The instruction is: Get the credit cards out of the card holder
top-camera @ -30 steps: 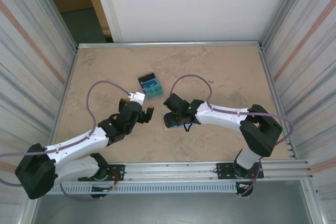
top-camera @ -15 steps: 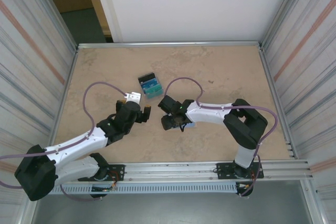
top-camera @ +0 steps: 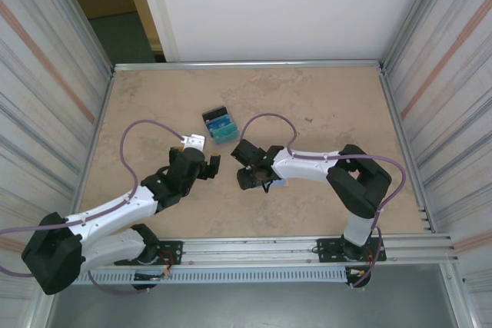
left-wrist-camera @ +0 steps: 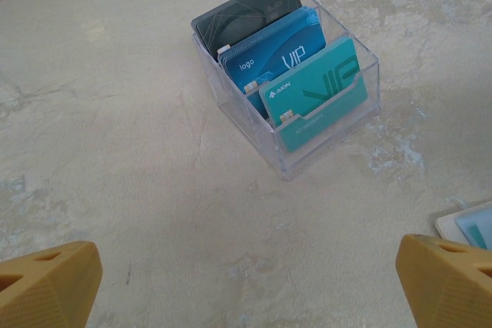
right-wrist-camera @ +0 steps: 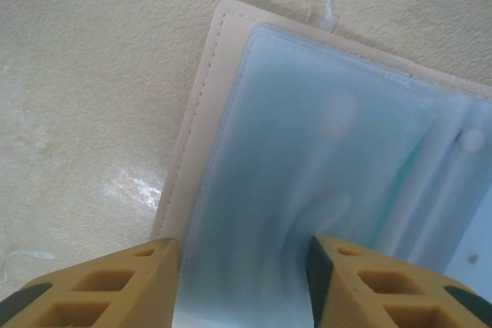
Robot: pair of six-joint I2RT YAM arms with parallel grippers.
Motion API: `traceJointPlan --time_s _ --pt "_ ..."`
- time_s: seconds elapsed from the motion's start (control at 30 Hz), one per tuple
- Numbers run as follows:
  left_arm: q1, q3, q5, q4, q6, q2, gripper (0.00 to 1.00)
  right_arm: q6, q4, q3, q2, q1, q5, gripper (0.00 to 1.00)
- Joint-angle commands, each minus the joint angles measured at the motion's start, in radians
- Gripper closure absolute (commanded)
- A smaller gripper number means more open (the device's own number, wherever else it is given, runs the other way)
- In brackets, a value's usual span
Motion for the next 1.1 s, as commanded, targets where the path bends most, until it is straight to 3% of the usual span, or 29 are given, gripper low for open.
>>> traceJointPlan --time_s 0.0,0.27,0.6,0.83,1.07 --pt "0.010 -0.005 -0.003 -0.005 -0.007 -0.010 0.01 0.016 0.021 -0.047 0.003 -0.037 -0.065 0.56" --pt "0.011 0.005 -0.001 -0.012 0.003 -0.012 0.01 0.022 0.067 -0.093 -0.056 -0.096 -0.146 0.62" --pt "0.012 0.016 0.002 -0.017 0.016 -0.017 0.01 0.002 -0.009 -0.071 -0.107 -0.099 -0.058 0.61" --pt "0.012 0.030 0.005 -0.024 0.021 -0.010 0.01 0.007 0.009 -0.072 -0.110 -0.097 -0.088 0.76" --pt "0.011 0.032 0.006 -0.031 0.019 -0.002 0.01 0.028 0.042 -0.064 -0.084 -0.077 -0.129 0.74"
